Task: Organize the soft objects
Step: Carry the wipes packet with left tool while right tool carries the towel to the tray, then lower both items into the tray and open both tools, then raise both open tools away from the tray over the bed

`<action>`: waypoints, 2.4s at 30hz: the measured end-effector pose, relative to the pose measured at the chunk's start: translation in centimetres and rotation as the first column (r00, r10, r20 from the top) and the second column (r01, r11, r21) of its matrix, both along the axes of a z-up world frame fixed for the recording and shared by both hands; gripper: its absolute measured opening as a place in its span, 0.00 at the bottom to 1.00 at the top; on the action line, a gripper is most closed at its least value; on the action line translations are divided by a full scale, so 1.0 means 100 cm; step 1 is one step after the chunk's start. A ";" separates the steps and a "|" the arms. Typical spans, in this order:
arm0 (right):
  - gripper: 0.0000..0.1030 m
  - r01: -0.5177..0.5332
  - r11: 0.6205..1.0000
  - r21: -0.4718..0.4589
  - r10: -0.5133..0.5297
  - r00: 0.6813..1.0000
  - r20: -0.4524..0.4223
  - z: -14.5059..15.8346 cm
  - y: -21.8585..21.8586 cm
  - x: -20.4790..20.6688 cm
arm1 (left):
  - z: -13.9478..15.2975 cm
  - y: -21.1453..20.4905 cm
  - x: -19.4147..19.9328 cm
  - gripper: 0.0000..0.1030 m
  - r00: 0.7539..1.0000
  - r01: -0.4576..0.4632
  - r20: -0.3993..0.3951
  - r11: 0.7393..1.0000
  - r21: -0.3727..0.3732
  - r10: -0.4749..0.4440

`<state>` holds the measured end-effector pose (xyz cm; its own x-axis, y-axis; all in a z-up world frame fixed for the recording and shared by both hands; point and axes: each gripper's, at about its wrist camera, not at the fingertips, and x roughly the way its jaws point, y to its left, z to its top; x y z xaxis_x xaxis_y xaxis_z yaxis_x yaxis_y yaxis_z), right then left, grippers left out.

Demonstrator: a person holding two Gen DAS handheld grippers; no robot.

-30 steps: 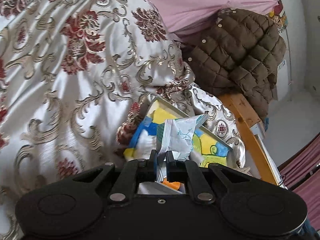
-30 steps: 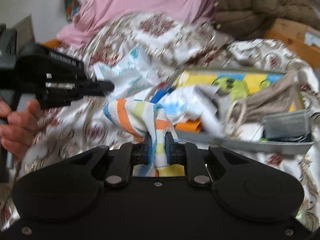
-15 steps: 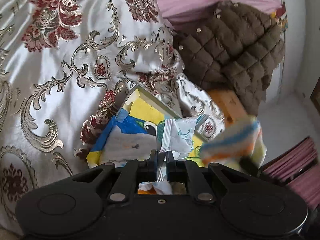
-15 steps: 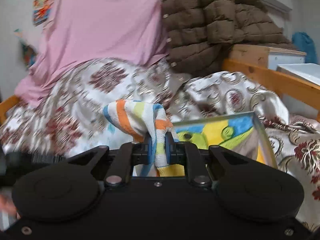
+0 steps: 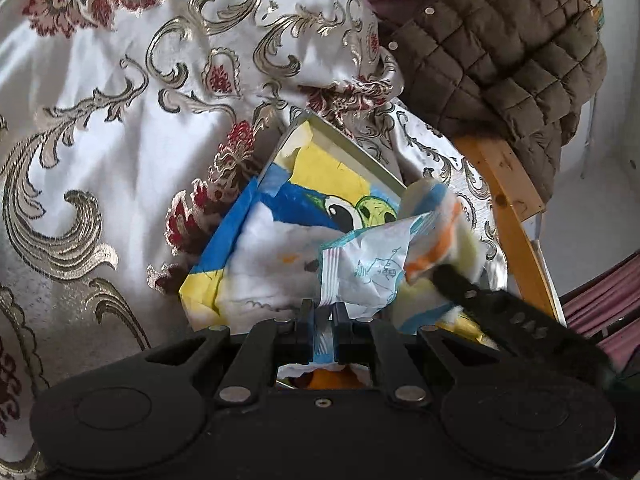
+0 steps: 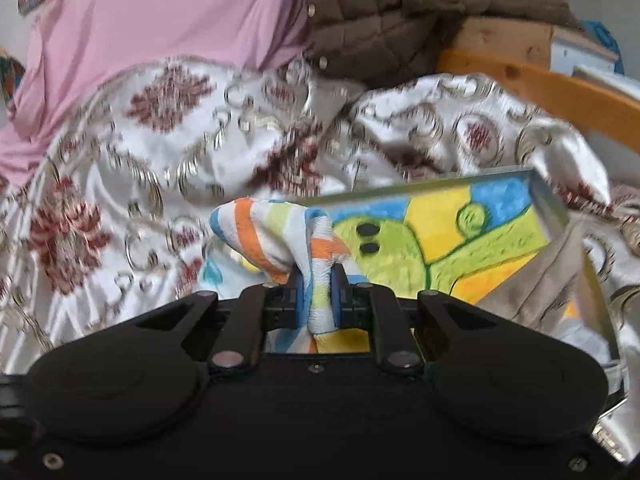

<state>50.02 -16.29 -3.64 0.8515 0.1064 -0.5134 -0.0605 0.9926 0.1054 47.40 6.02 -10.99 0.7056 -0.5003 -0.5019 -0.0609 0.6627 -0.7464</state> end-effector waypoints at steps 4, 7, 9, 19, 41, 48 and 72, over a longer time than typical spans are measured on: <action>0.07 0.000 1.000 -0.019 -0.001 0.997 -0.071 -0.021 0.010 0.011 | -0.004 0.001 0.002 0.08 1.000 -0.001 -0.021 1.000 -0.007 0.001; 0.08 -0.011 0.997 -0.077 0.004 0.996 -0.093 -0.032 0.022 0.019 | -0.006 0.000 0.003 0.09 0.999 0.003 -0.041 1.000 -0.011 -0.004; 0.10 -0.020 0.996 -0.092 0.011 0.995 -0.100 -0.033 0.027 0.023 | -0.005 0.000 0.003 0.11 0.999 0.001 -0.046 1.000 -0.007 -0.001; 0.42 -0.011 0.998 -0.061 0.008 0.999 -0.041 0.003 -0.003 -0.023 | 0.017 -0.008 -0.009 0.52 0.998 -0.043 -0.036 0.991 0.128 0.048; 0.99 -0.013 0.996 0.090 -0.012 0.961 0.275 0.076 -0.082 -0.205 | 0.137 -0.047 -0.150 0.82 0.957 -0.196 0.281 0.881 0.430 0.075; 0.99 -0.019 0.994 0.103 -0.017 0.943 0.333 0.091 -0.106 -0.270 | 0.157 -0.064 -0.218 0.88 0.934 -0.229 0.354 0.836 0.499 0.045; 1.00 0.082 0.993 0.091 -0.104 0.954 0.282 0.042 -0.119 -0.435 | 0.130 -0.083 -0.396 0.98 0.926 -0.220 0.376 0.756 0.617 -0.038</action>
<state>6.49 -28.19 0.52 0.9694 0.0495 -0.2403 -0.0072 0.9847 0.1738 7.79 -2.24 2.02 0.9174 -0.0767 -0.3904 0.0276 0.9911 -0.1299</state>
